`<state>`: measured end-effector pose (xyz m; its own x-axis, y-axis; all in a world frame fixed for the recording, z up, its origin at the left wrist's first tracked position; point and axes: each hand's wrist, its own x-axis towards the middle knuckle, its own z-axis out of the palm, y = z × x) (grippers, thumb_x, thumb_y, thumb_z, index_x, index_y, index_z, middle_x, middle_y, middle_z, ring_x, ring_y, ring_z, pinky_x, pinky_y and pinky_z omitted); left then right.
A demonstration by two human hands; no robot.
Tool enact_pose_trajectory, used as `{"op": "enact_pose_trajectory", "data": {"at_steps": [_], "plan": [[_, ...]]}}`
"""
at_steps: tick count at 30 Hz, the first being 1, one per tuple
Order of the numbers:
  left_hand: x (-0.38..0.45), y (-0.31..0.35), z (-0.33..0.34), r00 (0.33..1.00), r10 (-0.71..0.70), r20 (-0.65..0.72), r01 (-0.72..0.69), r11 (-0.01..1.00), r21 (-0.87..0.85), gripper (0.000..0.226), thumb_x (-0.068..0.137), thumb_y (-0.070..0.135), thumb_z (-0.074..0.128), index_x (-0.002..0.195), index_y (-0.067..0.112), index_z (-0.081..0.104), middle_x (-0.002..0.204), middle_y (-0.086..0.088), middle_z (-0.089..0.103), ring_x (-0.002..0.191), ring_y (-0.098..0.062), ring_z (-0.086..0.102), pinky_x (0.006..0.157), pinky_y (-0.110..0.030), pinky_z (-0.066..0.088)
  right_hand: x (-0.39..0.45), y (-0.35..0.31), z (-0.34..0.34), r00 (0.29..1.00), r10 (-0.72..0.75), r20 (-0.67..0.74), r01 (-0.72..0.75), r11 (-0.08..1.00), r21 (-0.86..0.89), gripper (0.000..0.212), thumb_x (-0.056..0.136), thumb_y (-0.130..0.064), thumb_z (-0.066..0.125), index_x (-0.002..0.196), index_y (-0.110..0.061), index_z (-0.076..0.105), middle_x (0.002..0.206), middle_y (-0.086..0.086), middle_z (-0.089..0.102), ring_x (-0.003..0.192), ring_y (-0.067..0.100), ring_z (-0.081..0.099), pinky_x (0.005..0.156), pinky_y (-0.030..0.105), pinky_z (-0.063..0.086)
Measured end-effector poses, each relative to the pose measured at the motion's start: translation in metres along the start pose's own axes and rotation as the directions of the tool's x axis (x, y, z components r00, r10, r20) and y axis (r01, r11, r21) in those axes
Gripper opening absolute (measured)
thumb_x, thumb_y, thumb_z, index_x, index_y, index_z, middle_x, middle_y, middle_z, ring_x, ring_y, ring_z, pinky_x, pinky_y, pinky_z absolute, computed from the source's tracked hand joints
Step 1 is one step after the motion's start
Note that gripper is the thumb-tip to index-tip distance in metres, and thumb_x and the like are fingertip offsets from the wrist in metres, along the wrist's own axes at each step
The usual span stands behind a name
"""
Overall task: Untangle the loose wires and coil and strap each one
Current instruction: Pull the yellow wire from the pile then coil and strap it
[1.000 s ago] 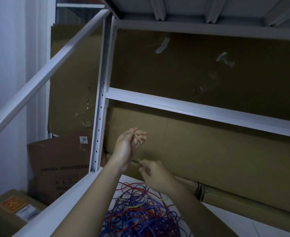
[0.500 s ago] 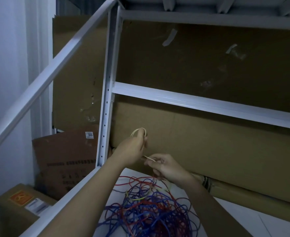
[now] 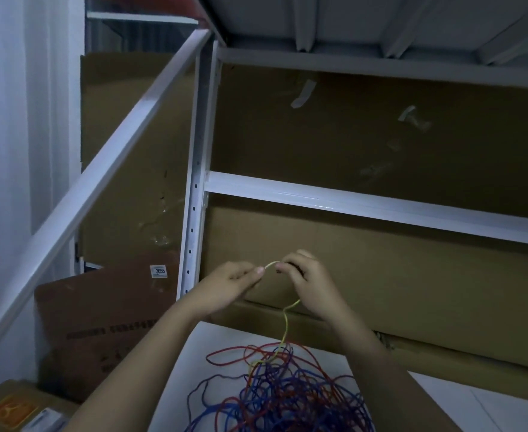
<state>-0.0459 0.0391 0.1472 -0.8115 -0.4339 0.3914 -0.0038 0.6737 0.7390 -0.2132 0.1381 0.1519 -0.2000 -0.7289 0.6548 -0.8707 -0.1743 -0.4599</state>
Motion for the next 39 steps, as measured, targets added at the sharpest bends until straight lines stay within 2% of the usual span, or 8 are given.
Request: {"op": "enact_pose_trajectory", "data": {"at_steps": [6, 10, 16, 19, 22, 25, 34, 39], "plan": [[0.001, 0.014, -0.006, 0.999, 0.046, 0.018, -0.033, 0.896, -0.442, 0.036, 0.102, 0.033, 0.033, 0.073, 0.016, 0.045, 0.050, 0.006, 0.028, 0.047, -0.009, 0.021, 0.045, -0.018, 0.021, 0.002, -0.018, 0.022, 0.944, 0.328, 0.042, -0.298, 0.789, 0.537, 0.020, 0.096, -0.021, 0.054, 0.079, -0.016, 0.063, 0.062, -0.003, 0.057, 0.045, 0.005, 0.053, 0.046, 0.020, 0.049], [0.006, 0.012, -0.002, 0.992, -0.007, -0.127, -0.080, 0.740, -0.668, 0.037, 0.102, 0.034, 0.032, 0.076, 0.012, 0.046, 0.047, 0.006, 0.027, 0.044, -0.010, 0.019, 0.052, -0.030, 0.010, -0.021, -0.016, 0.036, 0.903, 0.390, 0.180, -0.394, 0.584, 0.709, 0.023, 0.100, -0.026, 0.045, 0.095, -0.012, 0.064, 0.059, 0.000, 0.056, 0.048, 0.010, 0.049, 0.046, 0.019, 0.041], [0.016, 0.030, 0.010, 0.979, -0.040, -0.200, -0.173, 0.364, -0.915, 0.031, 0.104, 0.026, 0.030, 0.088, 0.009, 0.050, 0.055, 0.006, 0.046, 0.039, -0.004, 0.032, 0.052, -0.020, 0.029, -0.035, -0.013, 0.042, 0.901, 0.388, 0.193, -0.371, 0.460, 0.807, 0.026, 0.101, -0.023, 0.040, 0.106, -0.008, 0.061, 0.060, -0.002, 0.050, 0.058, 0.011, 0.053, 0.060, 0.023, 0.049], [0.024, 0.043, 0.016, 0.961, -0.066, -0.267, -0.213, 0.435, -0.875, 0.026, 0.104, 0.022, 0.030, 0.092, 0.010, 0.050, 0.062, 0.004, 0.055, 0.043, -0.004, 0.039, 0.056, -0.020, 0.032, -0.038, -0.015, 0.037, 0.878, 0.408, 0.249, -0.435, 0.468, 0.769, 0.025, 0.103, -0.024, 0.038, 0.101, -0.011, 0.060, 0.056, -0.004, 0.037, 0.046, 0.008, 0.038, 0.052, 0.021, 0.045], [0.030, 0.048, 0.022, 0.949, -0.083, -0.305, -0.224, 0.504, -0.834, 0.023, 0.104, 0.019, 0.032, 0.095, 0.010, 0.051, 0.072, 0.001, 0.066, 0.051, -0.006, 0.054, 0.057, -0.017, 0.047, -0.036, -0.017, 0.028, 0.894, 0.411, 0.177, -0.435, 0.707, 0.558, 0.025, 0.103, -0.024, 0.038, 0.098, -0.013, 0.060, 0.056, -0.006, 0.032, 0.046, 0.005, 0.027, 0.042, 0.015, 0.026], [0.037, 0.047, 0.027, 0.945, -0.040, -0.324, -0.232, 0.616, -0.753, 0.022, 0.105, 0.018, 0.029, 0.098, 0.009, 0.048, 0.089, -0.004, 0.071, 0.071, -0.011, 0.069, 0.071, -0.019, 0.054, -0.034, -0.016, 0.018, 0.932, 0.315, 0.181, -0.359, 0.876, 0.322, 0.025, 0.103, -0.023, 0.039, 0.101, -0.010, 0.060, 0.059, -0.002, 0.042, 0.049, 0.002, 0.037, 0.048, 0.013, 0.029], [0.032, 0.024, 0.051, 0.924, 0.044, -0.380, -0.123, 0.975, -0.184, 0.016, 0.104, 0.026, 0.031, 0.107, 0.011, 0.037, 0.122, 0.001, 0.061, 0.088, -0.006, 0.070, 0.086, -0.026, 0.054, -0.046, -0.009, 0.005, 0.771, 0.287, 0.569, -0.615, 0.568, 0.546, 0.018, 0.098, -0.012, 0.047, 0.106, 0.000, 0.057, 0.056, 0.003, 0.051, 0.046, 0.007, 0.045, 0.046, 0.018, 0.038], [0.024, 0.017, 0.053, 0.937, 0.083, -0.338, -0.019, 0.982, 0.188, 0.014, 0.103, 0.030, 0.032, 0.106, 0.016, 0.033, 0.123, -0.001, 0.061, 0.079, -0.011, 0.070, 0.076, -0.041, 0.056, -0.055, 0.000, 0.002, 0.761, 0.190, 0.621, -0.587, 0.610, 0.532, 0.018, 0.098, -0.011, 0.048, 0.109, -0.006, 0.062, 0.053, -0.001, 0.051, 0.063, 0.014, 0.058, 0.076, 0.030, 0.050]]}}
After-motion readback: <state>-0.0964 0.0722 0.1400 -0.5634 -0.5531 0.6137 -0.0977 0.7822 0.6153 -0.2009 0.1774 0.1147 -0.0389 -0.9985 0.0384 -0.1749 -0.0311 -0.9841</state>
